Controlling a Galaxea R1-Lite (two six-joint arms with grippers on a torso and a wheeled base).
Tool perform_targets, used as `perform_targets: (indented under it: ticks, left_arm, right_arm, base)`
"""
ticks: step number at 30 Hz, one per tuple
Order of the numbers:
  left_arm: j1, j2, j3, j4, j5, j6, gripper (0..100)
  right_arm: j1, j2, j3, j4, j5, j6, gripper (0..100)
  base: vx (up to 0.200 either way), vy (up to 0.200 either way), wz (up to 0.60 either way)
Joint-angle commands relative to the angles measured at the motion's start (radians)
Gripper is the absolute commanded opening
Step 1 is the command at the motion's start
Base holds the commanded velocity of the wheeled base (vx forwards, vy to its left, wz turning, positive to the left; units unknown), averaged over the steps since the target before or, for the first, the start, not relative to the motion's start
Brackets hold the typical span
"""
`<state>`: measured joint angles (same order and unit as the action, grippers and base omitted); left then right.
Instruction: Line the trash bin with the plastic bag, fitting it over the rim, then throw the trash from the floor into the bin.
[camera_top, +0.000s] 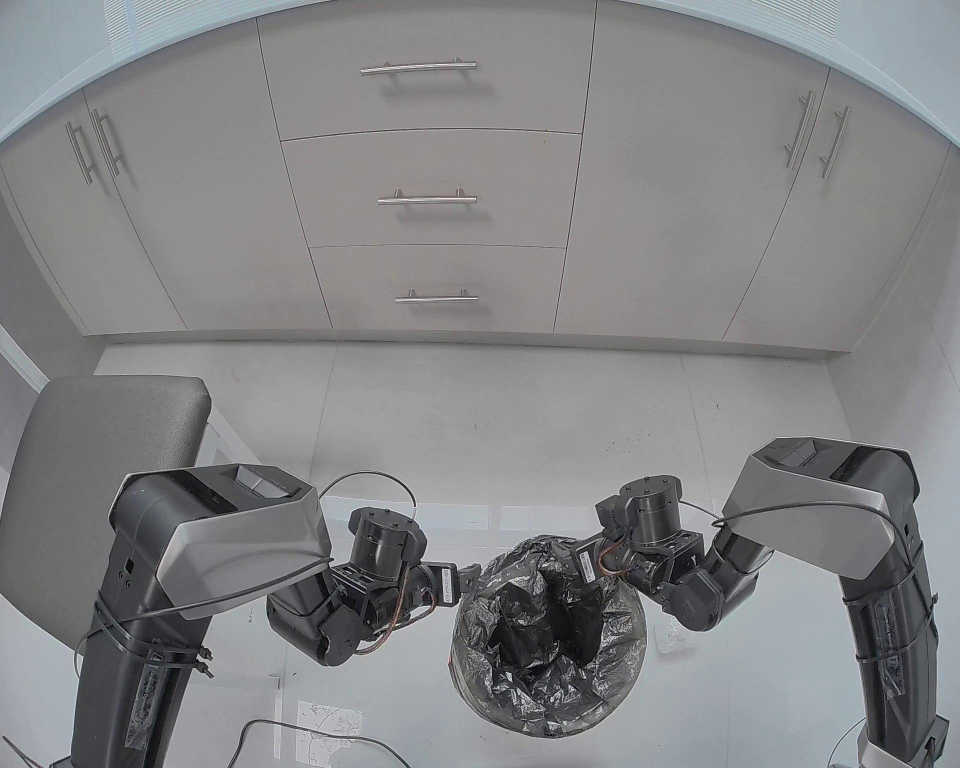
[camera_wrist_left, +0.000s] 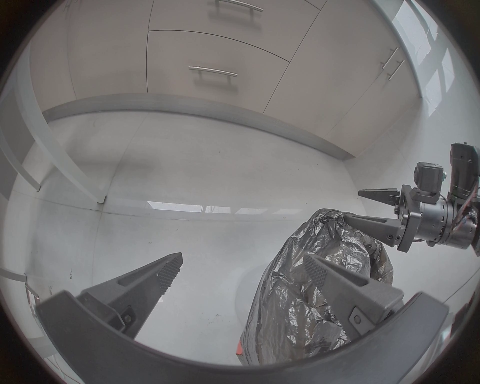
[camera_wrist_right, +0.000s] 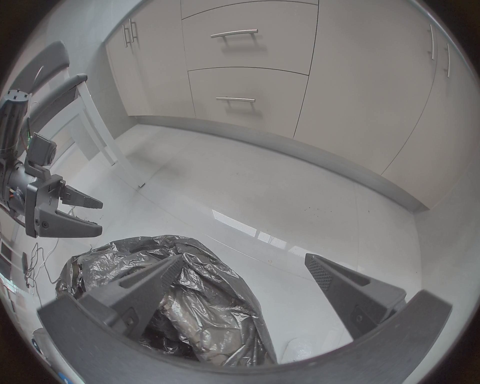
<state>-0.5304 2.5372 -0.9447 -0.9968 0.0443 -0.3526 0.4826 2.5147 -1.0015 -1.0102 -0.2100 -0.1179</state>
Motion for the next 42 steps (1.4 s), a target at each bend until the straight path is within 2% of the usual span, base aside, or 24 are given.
perform_targets:
  ticks: [1,9,13,16,19,22,28,32,42]
  left_arm:
    - [0.0,0.002,0.0,0.0,0.002,0.0,100]
    - [0.0,0.002,0.0,0.001,0.0,0.0,100]
    - [0.0,0.002,0.0,0.001,0.0,0.0,100]
    - [0.0,0.002,0.0,0.001,0.0,0.0,100]
    - [0.0,0.002,0.0,0.001,0.0,-0.002,100]
    - [0.0,0.002,0.0,0.0,0.0,-0.002,100]
    - [0.0,0.002,0.0,0.0,0.0,-0.005,100]
    - [0.0,0.002,0.0,0.0,0.002,-0.005,100]
    - [0.0,0.002,0.0,0.0,0.002,-0.003,100]
  right_arm:
    - [-0.021,0.026,-0.008,0.004,0.001,-0.002,100]
    - [-0.027,0.047,-0.006,-0.004,0.0,-0.005,100]
    - [-0.016,-0.053,0.047,-0.007,0.004,-0.002,100]
    - [0.011,-0.122,0.104,-0.011,0.012,0.0,100]
    - [0.085,-0.191,0.182,-0.024,0.023,0.001,100]
    - [0.139,-0.188,0.207,-0.053,0.029,0.001,100]
    - [0.191,-0.128,0.198,-0.059,0.029,0.0,100]
    - [0.188,-0.079,0.182,-0.062,0.029,-0.002,100]
    - [0.113,0.03,0.083,-0.061,0.029,-0.002,100]
  base:
    - [0.0,0.0,0.0]
    - [0.0,0.0,0.0]
    - [0.0,0.0,0.0]
    - [0.0,0.0,0.0]
    - [0.0,0.0,0.0]
    - [0.0,0.0,0.0]
    - [0.0,0.0,0.0]
    - [0.0,0.0,0.0]
    - [0.0,0.0,0.0]
